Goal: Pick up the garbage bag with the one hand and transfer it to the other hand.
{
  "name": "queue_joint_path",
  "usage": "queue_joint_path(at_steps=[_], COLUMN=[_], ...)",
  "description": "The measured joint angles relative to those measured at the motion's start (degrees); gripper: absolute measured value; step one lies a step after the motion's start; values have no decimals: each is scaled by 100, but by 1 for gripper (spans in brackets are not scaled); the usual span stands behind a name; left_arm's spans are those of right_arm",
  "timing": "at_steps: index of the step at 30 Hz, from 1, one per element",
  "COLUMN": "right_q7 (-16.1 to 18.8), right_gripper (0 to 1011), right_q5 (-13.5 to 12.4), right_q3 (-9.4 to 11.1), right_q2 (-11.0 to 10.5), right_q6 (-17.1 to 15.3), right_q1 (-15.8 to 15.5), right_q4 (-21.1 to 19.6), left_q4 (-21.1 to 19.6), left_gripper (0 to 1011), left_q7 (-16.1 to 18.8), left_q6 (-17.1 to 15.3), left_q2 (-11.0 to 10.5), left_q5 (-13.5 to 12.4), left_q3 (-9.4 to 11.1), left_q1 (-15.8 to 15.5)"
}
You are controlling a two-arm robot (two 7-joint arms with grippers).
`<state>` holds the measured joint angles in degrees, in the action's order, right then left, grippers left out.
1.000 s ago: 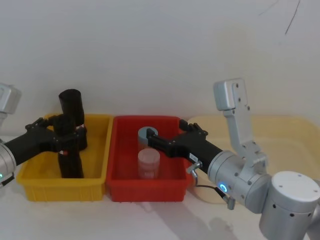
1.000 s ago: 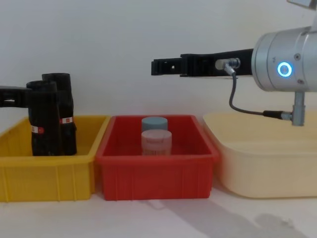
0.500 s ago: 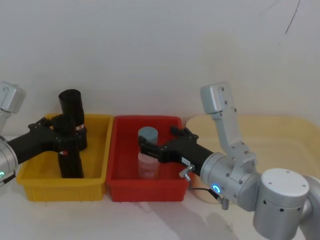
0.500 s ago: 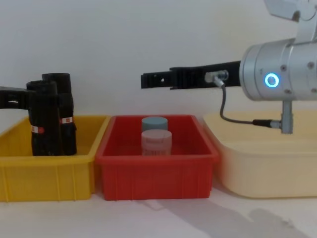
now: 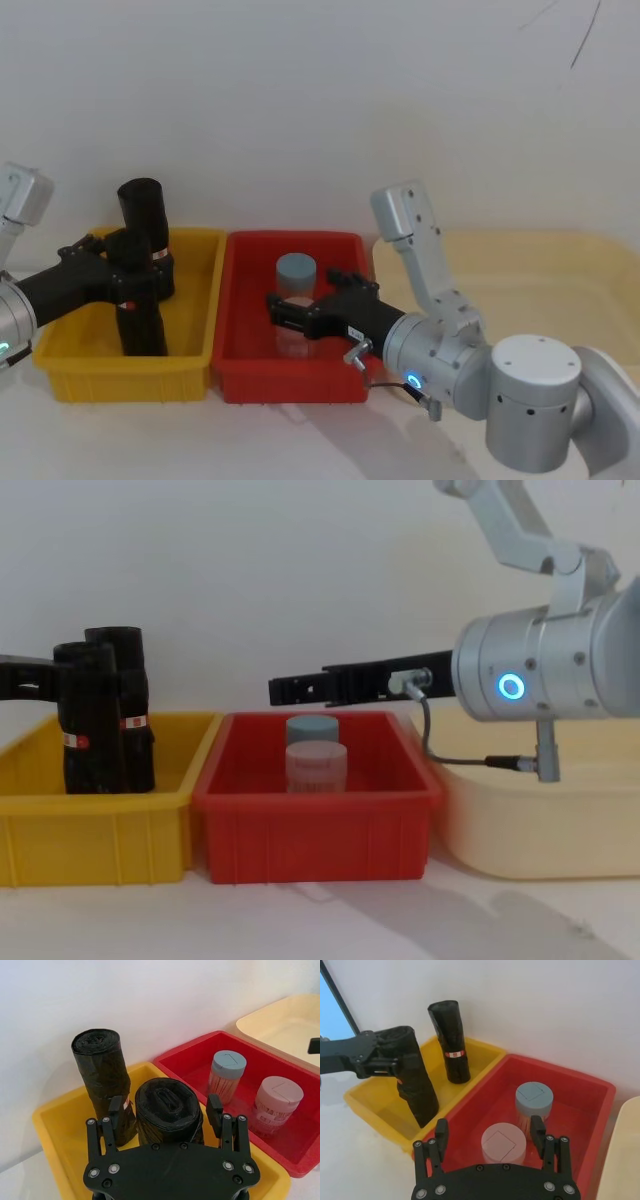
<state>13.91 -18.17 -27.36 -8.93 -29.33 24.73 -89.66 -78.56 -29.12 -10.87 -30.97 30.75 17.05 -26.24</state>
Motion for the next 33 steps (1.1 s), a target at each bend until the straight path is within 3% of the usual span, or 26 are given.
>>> queue_joint_path(at_steps=[33], right_q7=[216], right_gripper=[999], right_q5=[231], right_q3=[-35], right_q2=[147], right_q6=[265], right_q1=[327], right_q4=[1095], left_q4=[26], left_gripper=[1002], left_q7=[-18], left_q6=[0], left_q2=[-2], left_q5=[-7], left_q3=[19], left_q1=[-27])
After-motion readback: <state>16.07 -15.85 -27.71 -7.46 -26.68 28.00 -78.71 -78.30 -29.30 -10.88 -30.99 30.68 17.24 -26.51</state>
